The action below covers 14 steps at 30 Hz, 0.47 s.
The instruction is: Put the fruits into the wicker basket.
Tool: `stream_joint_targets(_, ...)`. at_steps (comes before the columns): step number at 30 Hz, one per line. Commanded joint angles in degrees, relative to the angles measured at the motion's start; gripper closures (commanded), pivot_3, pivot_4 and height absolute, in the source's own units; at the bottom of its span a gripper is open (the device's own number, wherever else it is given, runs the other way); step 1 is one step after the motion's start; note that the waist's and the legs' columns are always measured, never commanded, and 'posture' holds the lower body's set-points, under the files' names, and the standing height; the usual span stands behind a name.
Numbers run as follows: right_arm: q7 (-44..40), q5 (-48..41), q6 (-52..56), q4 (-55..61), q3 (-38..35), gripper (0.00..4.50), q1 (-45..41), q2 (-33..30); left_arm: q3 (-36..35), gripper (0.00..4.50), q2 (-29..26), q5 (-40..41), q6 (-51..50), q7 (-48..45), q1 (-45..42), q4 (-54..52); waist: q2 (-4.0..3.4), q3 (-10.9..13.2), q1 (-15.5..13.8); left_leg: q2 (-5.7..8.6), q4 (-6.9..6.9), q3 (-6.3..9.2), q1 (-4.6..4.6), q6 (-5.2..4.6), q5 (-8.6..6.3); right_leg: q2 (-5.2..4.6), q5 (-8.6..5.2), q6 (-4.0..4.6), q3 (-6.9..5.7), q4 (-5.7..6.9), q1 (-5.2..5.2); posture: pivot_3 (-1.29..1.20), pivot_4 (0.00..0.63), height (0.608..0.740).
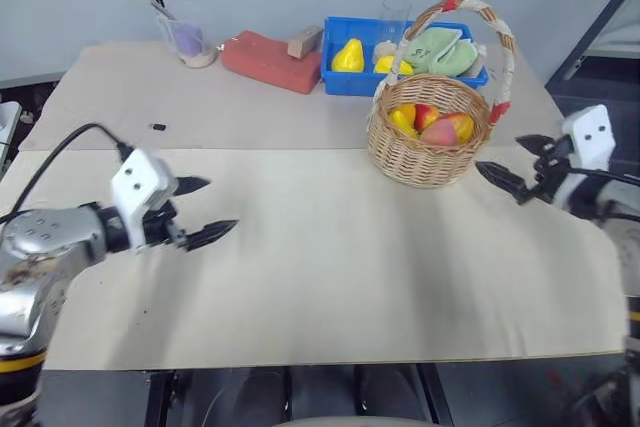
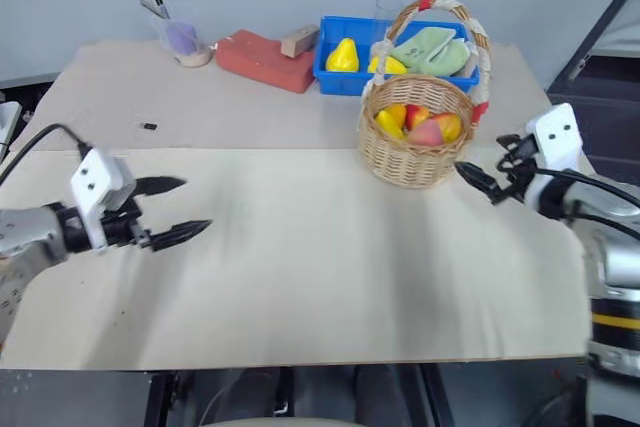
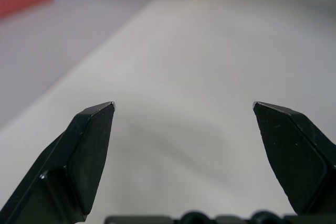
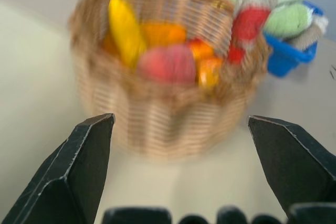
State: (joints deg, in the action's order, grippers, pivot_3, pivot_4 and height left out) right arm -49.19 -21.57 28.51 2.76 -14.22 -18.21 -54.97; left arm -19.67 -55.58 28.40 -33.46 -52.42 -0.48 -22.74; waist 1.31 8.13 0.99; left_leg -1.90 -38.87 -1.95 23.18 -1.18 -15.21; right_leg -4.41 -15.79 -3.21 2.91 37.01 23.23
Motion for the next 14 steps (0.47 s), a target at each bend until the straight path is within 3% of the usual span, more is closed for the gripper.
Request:
stream_joint_targets(1, -10.69, -2.73, -0.37, 4.79, -1.17, 0.04, 2.91, -6.05, -8.96, 0.0, -2.71, -3.32, 3.16, -3.55, 7.2, 0.91, 0.0, 0.0, -0.03, -0.03, 0.01, 0.01, -0.07, -0.02, -0.01, 0.02, 0.0, 0.01, -0.02, -0.01, -0.07, 0.0, 0.15, 0.74)
stream_joint_targets(5, -13.54, -1.67, -2.32, 2.6, 0.15, 0.04, 1.75, -8.2, -11.98, 0.0, -2.71, -4.31, 5.42, -4.27, 10.03, 2.85, 0.0, 0.01, -0.34, -0.04, 0.01, -0.07, -0.17, -0.02, -0.03, -0.02, -0.03, 0.05, -0.02, -0.13, -0.13, 0.0, 0.15, 0.74)
stream_joint_targets(14, -16.45, 0.29, -3.63, -0.68, 2.98, 0.04, -2.2, -8.06, -11.8, 0.0, -2.71, -3.74, 3.07, -3.46, 9.52, 2.66, 0.0, 0.0, -0.9, -0.02, 0.0, -0.08, -0.08, -0.02, -0.04, -0.04, -0.03, 0.05, -0.04, -0.03, -0.02, 0.0, 0.15, 0.74)
